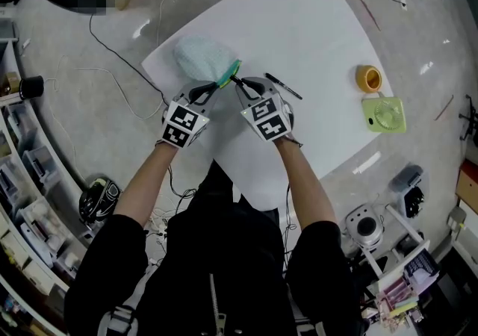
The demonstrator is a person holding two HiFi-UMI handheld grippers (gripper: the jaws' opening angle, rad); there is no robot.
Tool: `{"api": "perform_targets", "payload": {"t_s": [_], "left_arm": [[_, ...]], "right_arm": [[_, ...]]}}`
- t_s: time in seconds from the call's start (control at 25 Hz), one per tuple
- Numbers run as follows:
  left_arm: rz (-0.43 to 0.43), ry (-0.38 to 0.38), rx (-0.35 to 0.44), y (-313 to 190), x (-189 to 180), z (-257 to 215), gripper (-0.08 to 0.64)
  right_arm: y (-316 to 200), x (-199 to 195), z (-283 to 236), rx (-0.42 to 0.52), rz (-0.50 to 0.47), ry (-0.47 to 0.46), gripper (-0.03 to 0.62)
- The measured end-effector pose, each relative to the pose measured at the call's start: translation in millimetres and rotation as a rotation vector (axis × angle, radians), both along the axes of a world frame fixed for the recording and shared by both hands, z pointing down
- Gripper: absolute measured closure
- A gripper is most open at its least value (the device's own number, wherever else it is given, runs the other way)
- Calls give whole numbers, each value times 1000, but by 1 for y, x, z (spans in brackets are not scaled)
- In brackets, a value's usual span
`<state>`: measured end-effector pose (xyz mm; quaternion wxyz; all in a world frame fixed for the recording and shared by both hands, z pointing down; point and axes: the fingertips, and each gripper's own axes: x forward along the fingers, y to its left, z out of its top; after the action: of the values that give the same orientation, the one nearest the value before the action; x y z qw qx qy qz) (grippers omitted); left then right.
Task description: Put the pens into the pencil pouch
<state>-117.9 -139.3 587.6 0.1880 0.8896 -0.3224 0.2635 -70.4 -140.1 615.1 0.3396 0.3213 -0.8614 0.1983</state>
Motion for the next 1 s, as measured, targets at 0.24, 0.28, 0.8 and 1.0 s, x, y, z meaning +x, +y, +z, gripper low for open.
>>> {"api": "perform_targets", "payload": {"t_s": [0.24,0.28,0.8,1.0], "left_arm": [[6,27,-6,-1,2,-4,509],[7,30,-8,-1,2,-5,509],[15,95,-41,-5,4,-13,511],[0,148,-52,-5,2,-21,511]], "right_arm": [[-8,-16,-3,21,-12,-23,525],[-9,-17,-3,22,-11,-25,525],[-27,-31,-2,78,-1,-81,525],[-25,-34,3,80,7,-79,523]]}}
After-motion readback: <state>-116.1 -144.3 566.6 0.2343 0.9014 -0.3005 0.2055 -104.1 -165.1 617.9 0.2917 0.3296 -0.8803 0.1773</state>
